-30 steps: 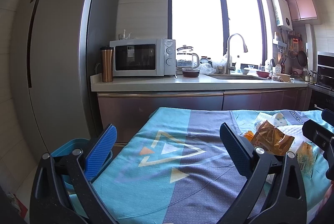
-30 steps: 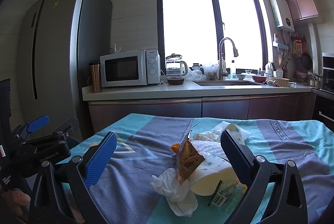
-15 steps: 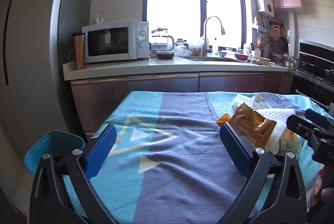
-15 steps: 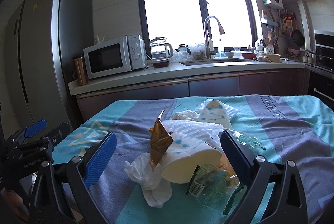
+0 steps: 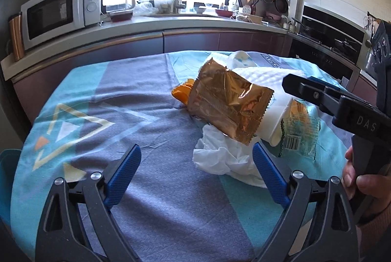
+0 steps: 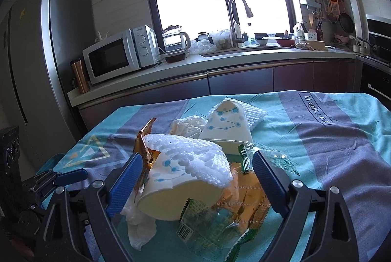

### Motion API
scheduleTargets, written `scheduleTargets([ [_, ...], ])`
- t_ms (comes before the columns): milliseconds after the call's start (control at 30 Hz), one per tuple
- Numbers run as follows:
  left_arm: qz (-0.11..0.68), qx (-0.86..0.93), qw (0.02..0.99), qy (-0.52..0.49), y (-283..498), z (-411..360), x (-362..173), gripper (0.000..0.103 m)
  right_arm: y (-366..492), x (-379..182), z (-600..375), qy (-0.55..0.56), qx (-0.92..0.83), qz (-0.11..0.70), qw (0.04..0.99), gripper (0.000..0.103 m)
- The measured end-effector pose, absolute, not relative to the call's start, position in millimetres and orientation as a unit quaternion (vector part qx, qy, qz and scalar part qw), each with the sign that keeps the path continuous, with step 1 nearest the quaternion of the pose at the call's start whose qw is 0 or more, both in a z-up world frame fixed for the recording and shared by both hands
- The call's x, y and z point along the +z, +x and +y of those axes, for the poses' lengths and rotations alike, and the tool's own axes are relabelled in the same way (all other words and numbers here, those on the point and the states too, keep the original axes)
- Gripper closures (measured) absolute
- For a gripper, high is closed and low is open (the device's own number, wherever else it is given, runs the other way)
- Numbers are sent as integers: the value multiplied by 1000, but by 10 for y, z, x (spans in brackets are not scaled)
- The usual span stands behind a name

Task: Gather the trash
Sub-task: 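Grasp the white tissue with the left gripper while the right gripper grasps the white foam net, then carry the tissue and foam net over the teal bin with both grippers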

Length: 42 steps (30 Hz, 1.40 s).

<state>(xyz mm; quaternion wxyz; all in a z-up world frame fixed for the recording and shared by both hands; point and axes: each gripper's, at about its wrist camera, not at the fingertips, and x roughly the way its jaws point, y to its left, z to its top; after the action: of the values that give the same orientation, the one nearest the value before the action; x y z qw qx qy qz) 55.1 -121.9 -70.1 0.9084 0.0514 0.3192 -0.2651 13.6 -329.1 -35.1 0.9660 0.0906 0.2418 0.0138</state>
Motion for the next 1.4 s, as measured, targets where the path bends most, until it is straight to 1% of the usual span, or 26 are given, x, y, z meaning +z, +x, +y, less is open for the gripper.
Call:
scheduleTargets([
  [33,328,-269,904,48,581,-1235,-725,22,172,-355,-3302,90,17,246,965,22],
  [67,337,-273,900,45,612,-1247,-753,25,202,-359,-3314,89,21,249,964,24],
  [100,346,-277,895,43,643,-1259,-779,32,222,-362,-3324,87,24,251,964,27],
  [133,354,-282,891,41,685,-1275,-814,39,238,-363,-3328,84,28,253,963,35],
  [167,361,-287,886,37,714,-1287,-844,41,254,-362,-3333,83,34,256,963,41],
  [200,368,-292,883,32,741,-1292,-873,48,267,-364,-3338,83,40,259,961,51],
  [233,374,-297,878,27,765,-1296,-900,59,271,-361,-3337,84,47,261,961,60],
  [267,379,-301,875,23,779,-1301,-925,65,274,-361,-3333,84,52,262,960,64],
  [300,384,-305,871,19,794,-1304,-948,76,274,-358,-3331,84,57,263,959,71],
  [333,387,-309,868,17,805,-1307,-969,83,269,-352,-3335,85,59,263,959,77],
  [367,388,-309,868,15,796,-1299,-968,85,261,-344,-3337,85,61,262,959,80],
  [433,385,-311,869,13,783,-1274,-955,95,253,-324,-3342,85,62,259,960,84],
  [533,378,-315,871,6,746,-1204,-891,99,214,-267,-3355,88,62,251,962,86],
  [667,364,-315,877,-1,672,-1061,-773,100,162,-150,-3366,83,57,237,966,86],
  [1067,318,-282,905,-32,479,-386,-400,100,-12,153,-3451,81,17,199,976,86],
  [1200,302,-265,915,-38,397,-140,-296,100,-69,270,-3384,93,45,188,977,86],
  [1400,282,-212,934,-54,345,393,-178,101,23,349,-2874,76,129,192,970,86],
])
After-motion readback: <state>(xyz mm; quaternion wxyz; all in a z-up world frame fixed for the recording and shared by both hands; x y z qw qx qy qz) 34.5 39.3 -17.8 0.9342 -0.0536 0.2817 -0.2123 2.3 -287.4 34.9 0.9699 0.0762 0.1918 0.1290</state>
